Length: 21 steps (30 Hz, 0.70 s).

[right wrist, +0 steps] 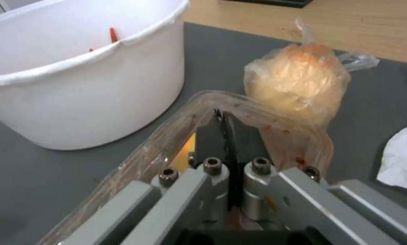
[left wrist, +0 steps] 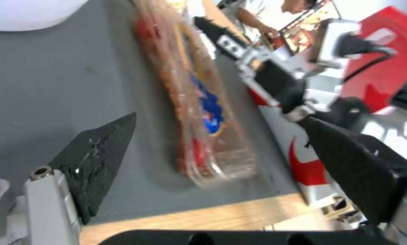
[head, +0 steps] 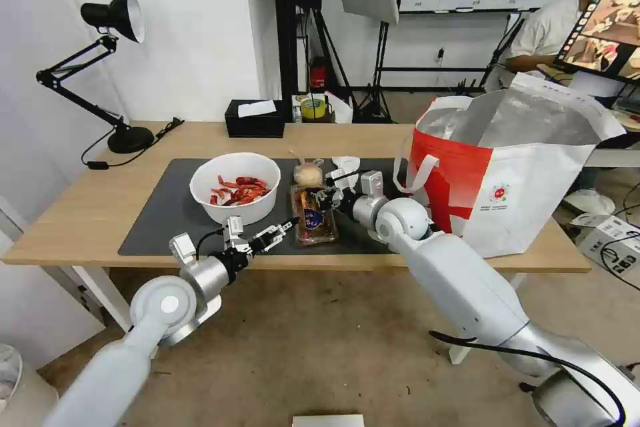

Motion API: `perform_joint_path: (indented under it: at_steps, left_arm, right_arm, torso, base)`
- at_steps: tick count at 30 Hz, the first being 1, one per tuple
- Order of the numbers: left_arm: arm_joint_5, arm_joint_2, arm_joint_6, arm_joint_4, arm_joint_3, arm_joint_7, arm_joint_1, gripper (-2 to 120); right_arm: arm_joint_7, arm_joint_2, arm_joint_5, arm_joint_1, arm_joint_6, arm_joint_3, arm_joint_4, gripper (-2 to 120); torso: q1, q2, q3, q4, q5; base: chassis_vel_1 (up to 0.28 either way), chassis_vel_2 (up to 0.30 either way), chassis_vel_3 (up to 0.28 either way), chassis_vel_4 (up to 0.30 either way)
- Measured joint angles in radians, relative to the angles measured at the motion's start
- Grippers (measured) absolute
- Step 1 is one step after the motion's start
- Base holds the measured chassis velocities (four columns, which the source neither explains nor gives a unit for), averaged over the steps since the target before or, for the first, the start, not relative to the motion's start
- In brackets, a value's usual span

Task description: Pick up the trash from the table and place it into the takeout bag.

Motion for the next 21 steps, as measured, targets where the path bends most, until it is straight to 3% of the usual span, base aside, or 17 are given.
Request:
perform_joint_path:
  at_steps: [21]
  left_arm:
    - [-0.006, -0.019, 0.002, 0.082, 0.079, -0.037, -0.097, 100]
  right_arm:
    - [-0.002, -0.013, 0.003, -0.011, 0.0, 0.008, 0.02, 0]
  torso:
    - [0.0, 0.0, 0.0, -0.0001, 0.0]
  base:
    - [0.0, 0.0, 0.0, 0.0]
